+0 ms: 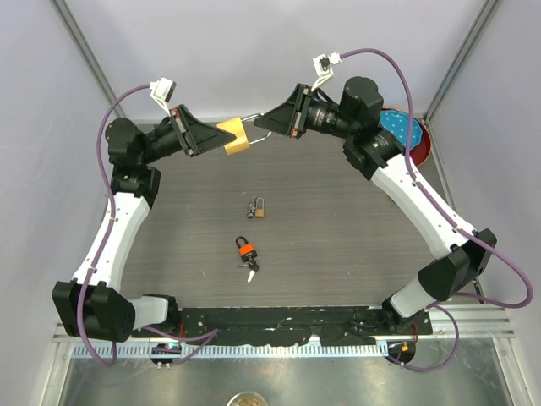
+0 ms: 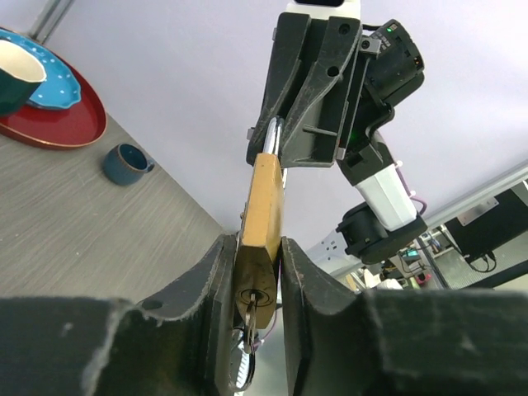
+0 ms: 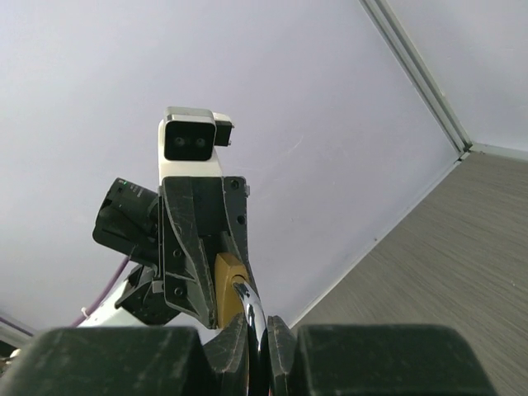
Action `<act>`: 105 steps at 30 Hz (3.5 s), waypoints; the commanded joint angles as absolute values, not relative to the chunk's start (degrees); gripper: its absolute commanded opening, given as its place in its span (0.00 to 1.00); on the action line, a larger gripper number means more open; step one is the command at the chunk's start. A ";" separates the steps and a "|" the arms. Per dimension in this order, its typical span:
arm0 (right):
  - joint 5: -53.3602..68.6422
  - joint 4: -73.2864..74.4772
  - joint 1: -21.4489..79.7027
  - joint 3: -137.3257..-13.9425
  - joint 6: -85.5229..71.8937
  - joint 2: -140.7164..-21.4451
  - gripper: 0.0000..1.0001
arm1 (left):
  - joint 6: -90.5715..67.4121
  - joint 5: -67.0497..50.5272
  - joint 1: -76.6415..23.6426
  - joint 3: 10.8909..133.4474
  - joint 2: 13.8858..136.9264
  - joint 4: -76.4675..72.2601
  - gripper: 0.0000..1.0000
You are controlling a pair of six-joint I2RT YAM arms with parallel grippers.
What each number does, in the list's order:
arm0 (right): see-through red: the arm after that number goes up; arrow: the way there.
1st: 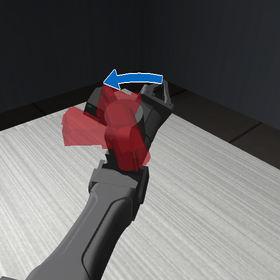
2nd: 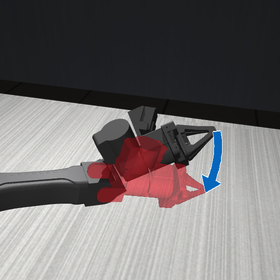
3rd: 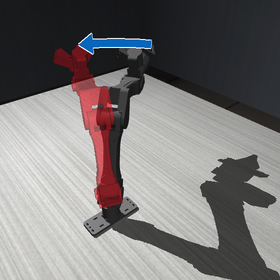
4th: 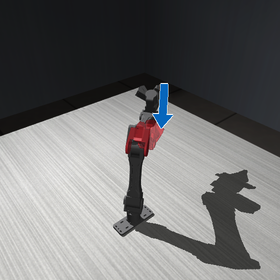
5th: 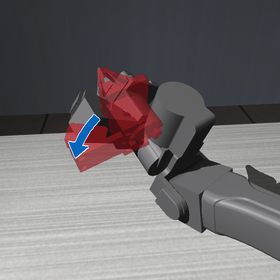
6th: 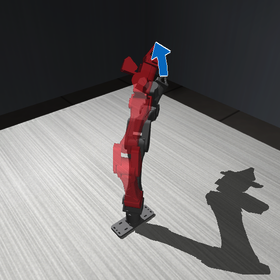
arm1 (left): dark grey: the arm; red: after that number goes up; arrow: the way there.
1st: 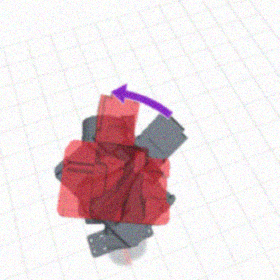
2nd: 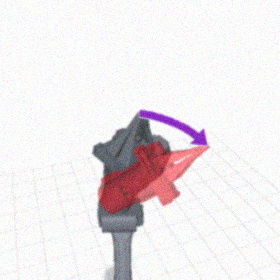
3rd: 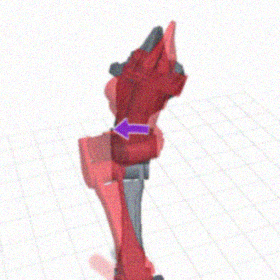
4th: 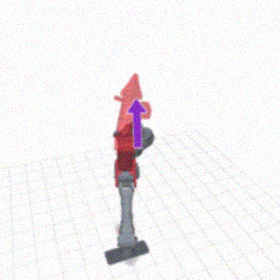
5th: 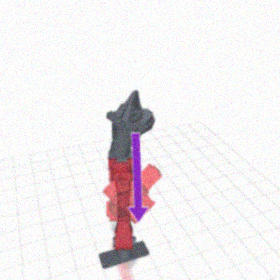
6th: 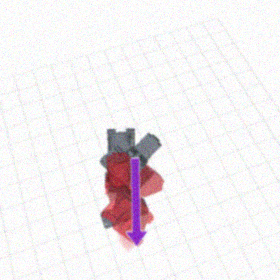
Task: Lock with the key
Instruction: Lock the lock.
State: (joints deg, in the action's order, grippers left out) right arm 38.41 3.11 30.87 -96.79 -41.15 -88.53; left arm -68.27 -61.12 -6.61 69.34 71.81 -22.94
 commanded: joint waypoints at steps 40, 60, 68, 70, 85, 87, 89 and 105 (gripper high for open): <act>19.69 31.79 31.11 -113.71 -19.43 -94.46 0.59 | -58.01 -48.87 -6.86 74.53 68.99 -5.10 0.00; -0.78 39.46 41.57 -122.08 -15.38 -101.87 0.41 | -54.14 -48.25 -6.86 75.94 68.82 1.48 0.00; -1.85 39.64 41.66 -121.82 -15.38 -101.60 0.40 | -53.26 -48.08 -6.86 75.94 68.82 2.90 0.00; -2.28 40.16 41.66 -121.73 -15.64 -101.60 0.37 | -53.35 -48.25 -6.86 75.94 68.99 2.81 0.00; 2.37 39.11 41.66 -121.99 -15.65 -101.78 0.02 | -51.07 -56.07 -6.86 75.32 69.96 0.26 0.00; 2.98 39.20 41.66 -121.91 -15.56 -101.69 0.01 | -50.45 -57.48 -6.86 75.24 69.96 0.18 0.00; 3.60 39.11 41.66 -121.90 -15.21 -101.60 0.02 | -49.75 -59.49 -6.86 75.41 70.40 0.26 0.00; 6.77 39.46 41.75 -122.61 -14.76 -101.87 0.02 | -45.00 -58.63 -7.03 77.08 71.54 5.36 0.00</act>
State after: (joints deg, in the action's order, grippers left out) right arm 4.34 43.44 41.28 -119.81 -15.03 -103.77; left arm -45.89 -53.15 -5.91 73.08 73.25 8.43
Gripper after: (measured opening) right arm 0.152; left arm 0.249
